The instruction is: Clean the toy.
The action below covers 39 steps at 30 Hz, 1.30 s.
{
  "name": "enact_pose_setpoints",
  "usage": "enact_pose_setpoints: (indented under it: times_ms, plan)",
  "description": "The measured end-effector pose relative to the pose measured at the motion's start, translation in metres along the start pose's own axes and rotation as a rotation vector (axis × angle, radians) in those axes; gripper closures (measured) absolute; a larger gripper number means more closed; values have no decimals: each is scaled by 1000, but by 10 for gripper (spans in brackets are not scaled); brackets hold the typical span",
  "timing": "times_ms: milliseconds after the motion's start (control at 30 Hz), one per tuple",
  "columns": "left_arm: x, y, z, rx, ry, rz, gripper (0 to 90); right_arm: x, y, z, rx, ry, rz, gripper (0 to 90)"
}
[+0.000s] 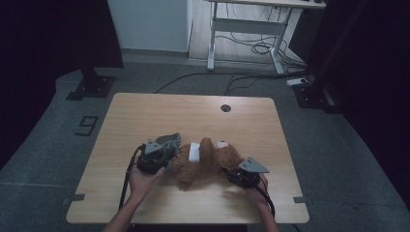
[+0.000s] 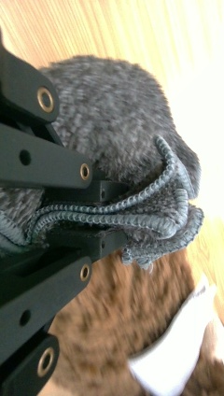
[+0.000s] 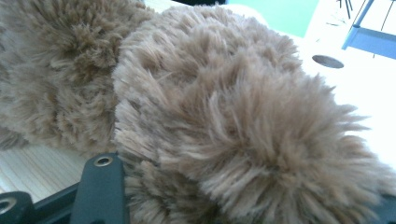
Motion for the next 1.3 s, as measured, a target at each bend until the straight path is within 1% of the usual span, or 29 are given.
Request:
enact_pose_setpoints:
  times_ms: [67,100,200,267,300,367,433,467,500,533,567,600,633,700,767,833,867,967,1033,1067,1100,1133,1200,1267,1300]
  plan:
    - [3,-4,-4,-5,-8,-18,797,0,0,0,-2,3,2,394]
    - [3,-6,-7,-12,-11,-18,796,0,1,0,-2,7,3,394]
    - [-4,-10,-20,-38,5,-11,793,1,2,-1,-2,11,13,396]
    - [-13,-9,-31,-62,17,9,792,3,4,-1,0,11,20,397]
    - [-18,-7,-37,-69,20,26,792,5,6,-2,-1,8,24,397]
    - [-30,0,-45,-71,33,59,792,9,9,-3,-7,5,28,397]
    - [-41,11,-49,-58,48,87,791,15,13,-5,-9,-9,32,397]
    - [-45,17,-49,-40,51,97,791,17,15,-6,-13,-12,32,396]
    - [-47,23,-47,-24,53,103,789,18,16,-6,-12,-18,32,393]
    - [-48,27,-43,-17,53,105,789,19,17,-6,-13,-17,34,382]
    - [-48,29,-40,-19,47,110,790,19,16,-6,-7,-18,30,358]
    - [-47,30,-36,-23,36,122,792,18,14,-6,-4,-7,20,323]
    - [-46,29,-33,-28,24,141,795,17,11,-6,-2,2,4,286]
    - [-45,24,-26,-42,8,164,799,14,5,-7,4,30,-43,207]
    - [-47,20,-20,-56,17,162,800,11,-3,-10,-7,65,-95,168]
    - [-49,15,-13,-74,17,166,801,9,-13,-16,-23,93,-144,154]
    - [-49,12,-10,-81,14,169,802,8,-18,-20,-25,98,-158,153]
    - [-49,5,0,-101,7,182,803,4,-31,-34,-65,132,-179,155]
    - [-51,1,7,-111,-1,198,804,1,-37,-45,-95,168,-181,152]
    - [-52,0,9,-115,-2,204,805,0,-37,-50,-93,172,-175,145]
    - [-54,-2,12,-116,2,209,805,-1,-35,-54,-76,167,-161,136]
    - [-57,-4,14,-118,5,215,805,-1,-32,-57,-55,167,-161,134]
    - [-60,-7,19,-119,9,229,806,-1,-23,-60,14,164,-170,128]
    - [-62,-10,24,-119,11,241,806,6,-13,-54,104,143,-193,93]
    - [-63,-11,27,-117,7,254,806,10,-10,-49,127,139,-207,78]
Point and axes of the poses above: each handheld gripper's, and its own axes: y roughly forward along the jaws, z roughly out of its underside, x roughly to its left, the point moved 3 cm from there along y, roughly forward along the jaws, and after that the axes turned 2 degrees about z, right-handed, at the moved point
